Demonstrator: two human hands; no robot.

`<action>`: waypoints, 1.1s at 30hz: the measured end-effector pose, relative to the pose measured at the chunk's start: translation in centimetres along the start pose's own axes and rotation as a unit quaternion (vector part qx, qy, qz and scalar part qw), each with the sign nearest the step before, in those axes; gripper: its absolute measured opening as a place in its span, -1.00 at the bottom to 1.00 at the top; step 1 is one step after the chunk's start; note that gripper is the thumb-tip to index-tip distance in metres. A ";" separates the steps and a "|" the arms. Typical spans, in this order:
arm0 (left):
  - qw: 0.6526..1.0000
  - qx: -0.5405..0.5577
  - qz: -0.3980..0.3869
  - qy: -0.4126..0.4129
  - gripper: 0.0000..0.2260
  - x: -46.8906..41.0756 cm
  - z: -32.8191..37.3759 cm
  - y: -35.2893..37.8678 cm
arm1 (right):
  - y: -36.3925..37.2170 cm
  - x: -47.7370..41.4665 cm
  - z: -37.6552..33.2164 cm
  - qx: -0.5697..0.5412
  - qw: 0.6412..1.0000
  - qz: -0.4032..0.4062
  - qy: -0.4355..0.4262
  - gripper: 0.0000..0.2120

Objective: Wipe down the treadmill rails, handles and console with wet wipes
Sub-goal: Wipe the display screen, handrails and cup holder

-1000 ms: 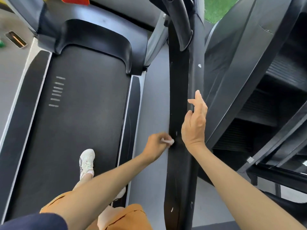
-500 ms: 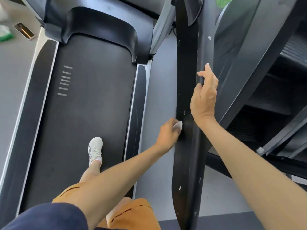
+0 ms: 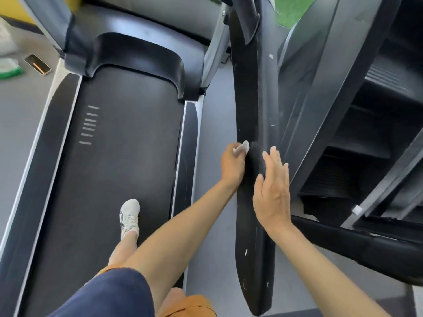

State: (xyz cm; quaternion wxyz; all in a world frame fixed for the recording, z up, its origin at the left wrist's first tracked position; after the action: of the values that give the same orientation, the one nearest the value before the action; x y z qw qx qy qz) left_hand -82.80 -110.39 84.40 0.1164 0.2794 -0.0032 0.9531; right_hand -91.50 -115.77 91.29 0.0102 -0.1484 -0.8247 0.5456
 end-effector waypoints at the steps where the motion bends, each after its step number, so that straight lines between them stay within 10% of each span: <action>1: 1.000 -0.006 -0.002 0.005 -0.71 1.4 -1.3 0.2 | 0.3 0.5 0.3 -0.001 1.000 -0.010 -0.007 -0.48; 25: 0.995 0.002 0.005 0.096 -0.76 -3.6 5.6 0.3 | 1.7 0.7 1.5 0.054 0.996 0.069 -0.005 -0.48; 33: 0.987 -0.070 -0.044 0.137 -0.84 2.2 -2.1 0.4 | 1.6 0.6 1.3 0.060 0.996 0.068 -0.005 -0.48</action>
State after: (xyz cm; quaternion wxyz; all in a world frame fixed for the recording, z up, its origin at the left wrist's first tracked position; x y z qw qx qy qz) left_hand -85.81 -110.11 83.79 0.1767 0.1375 -0.0415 0.9737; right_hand -91.95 -116.18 89.19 -0.0220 -0.2009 -0.7786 0.5940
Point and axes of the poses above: each hand's wrist, its own x-axis away from the middle knuckle, its own y-axis out of the palm, z = x × y, the point moved 2 cm from there along -x, towards the middle knuckle, and after that the axes turned 5 degrees about -x, right-handed, at the moved point
